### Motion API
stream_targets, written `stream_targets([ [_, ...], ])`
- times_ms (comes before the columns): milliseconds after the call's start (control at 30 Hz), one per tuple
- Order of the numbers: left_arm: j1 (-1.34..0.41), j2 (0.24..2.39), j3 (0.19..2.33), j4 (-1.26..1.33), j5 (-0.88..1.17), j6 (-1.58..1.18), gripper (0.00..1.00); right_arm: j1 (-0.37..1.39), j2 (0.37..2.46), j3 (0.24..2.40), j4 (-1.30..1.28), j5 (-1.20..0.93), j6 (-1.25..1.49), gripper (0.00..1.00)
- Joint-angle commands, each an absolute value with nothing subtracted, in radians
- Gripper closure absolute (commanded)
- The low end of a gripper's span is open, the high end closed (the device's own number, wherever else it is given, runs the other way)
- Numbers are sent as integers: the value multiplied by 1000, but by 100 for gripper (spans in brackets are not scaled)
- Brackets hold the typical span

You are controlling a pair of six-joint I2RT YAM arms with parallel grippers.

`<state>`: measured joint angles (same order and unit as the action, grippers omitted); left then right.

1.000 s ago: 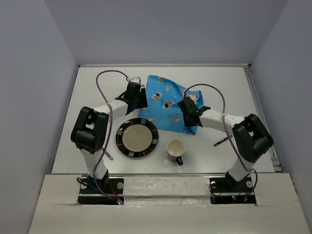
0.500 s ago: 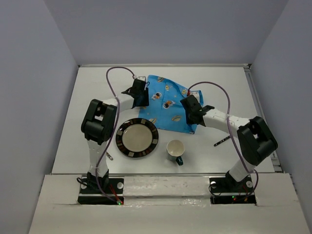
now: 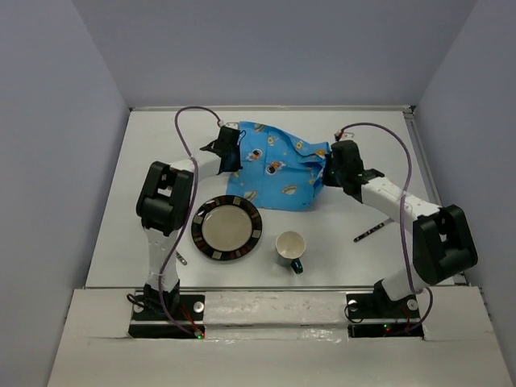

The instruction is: Set the dinner table for one person

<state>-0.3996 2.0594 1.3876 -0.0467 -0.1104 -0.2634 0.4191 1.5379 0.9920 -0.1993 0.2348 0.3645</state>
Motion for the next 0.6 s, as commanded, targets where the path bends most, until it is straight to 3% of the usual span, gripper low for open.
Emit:
stream_targets([
  [0, -289, 2004, 1454, -54, -149, -279, 100, 287, 1433, 943, 49, 23, 434, 100],
  [233, -167, 2000, 1514, -44, -120, -296, 100, 155, 1370, 794, 144, 15, 697, 99],
  [267, -164, 2006, 1528, -51, -114, -295, 100, 155, 1373, 773, 150, 18, 715, 93],
  [300, -161, 2020, 1554, -55, -97, -288, 100, 155, 1381, 756, 152, 31, 722, 81],
  [467, -161, 2022, 1528, -58, -66, -302, 100, 155, 1419, 673, 152, -46, 733, 51],
  [500, -161, 2019, 1522, -57, -63, -305, 85, 155, 1420, 673, 150, -60, 724, 39],
  [567, -161, 2005, 1503, -54, -61, -310, 64, 155, 1390, 686, 121, -57, 686, 32],
])
